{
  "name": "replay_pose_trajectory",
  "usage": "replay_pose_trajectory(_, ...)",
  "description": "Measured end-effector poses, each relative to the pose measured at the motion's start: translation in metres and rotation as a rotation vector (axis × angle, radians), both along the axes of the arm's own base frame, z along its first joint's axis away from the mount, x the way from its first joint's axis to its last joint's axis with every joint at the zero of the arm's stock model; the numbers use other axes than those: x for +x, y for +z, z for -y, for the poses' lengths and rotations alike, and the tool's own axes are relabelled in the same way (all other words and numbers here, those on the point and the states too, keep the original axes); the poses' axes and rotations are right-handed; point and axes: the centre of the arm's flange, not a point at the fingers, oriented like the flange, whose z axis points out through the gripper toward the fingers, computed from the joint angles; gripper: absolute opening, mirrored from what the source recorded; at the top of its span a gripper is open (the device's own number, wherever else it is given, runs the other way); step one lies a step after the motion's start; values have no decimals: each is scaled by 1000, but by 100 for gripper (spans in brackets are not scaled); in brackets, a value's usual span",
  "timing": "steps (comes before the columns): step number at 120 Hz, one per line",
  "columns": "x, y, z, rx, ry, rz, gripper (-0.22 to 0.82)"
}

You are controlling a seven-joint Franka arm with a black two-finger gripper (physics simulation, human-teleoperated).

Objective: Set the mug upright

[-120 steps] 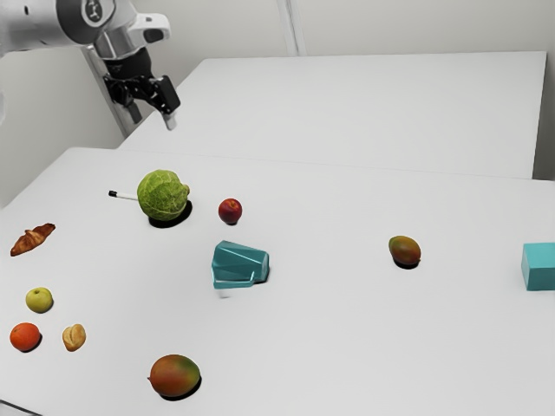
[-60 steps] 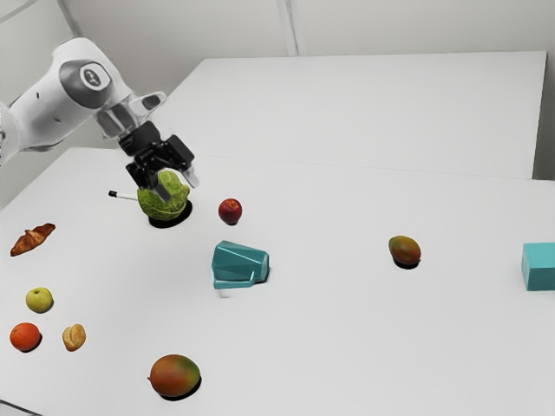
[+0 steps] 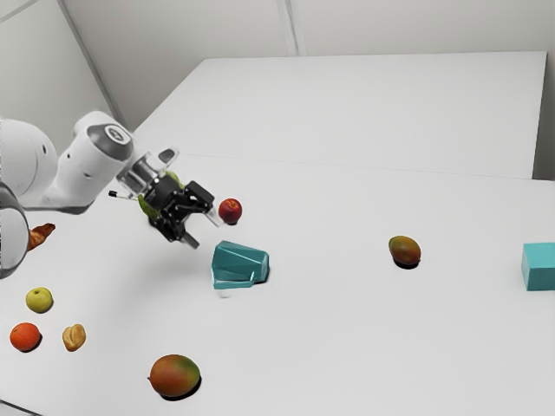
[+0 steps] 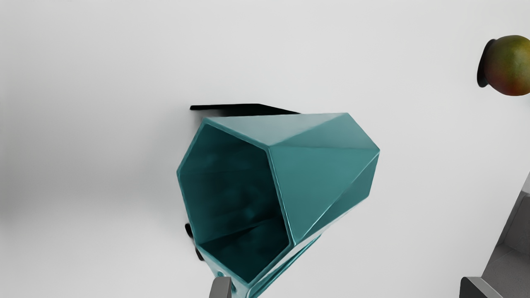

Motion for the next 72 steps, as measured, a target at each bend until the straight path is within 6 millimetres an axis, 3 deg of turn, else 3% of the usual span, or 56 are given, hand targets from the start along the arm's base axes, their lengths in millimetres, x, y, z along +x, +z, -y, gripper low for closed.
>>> replay_pose_trajectory(39,-10,-42,5,-53,8,-2,60)
replay_pose_trajectory(72,-3,-52,28,-87,9,47,56)
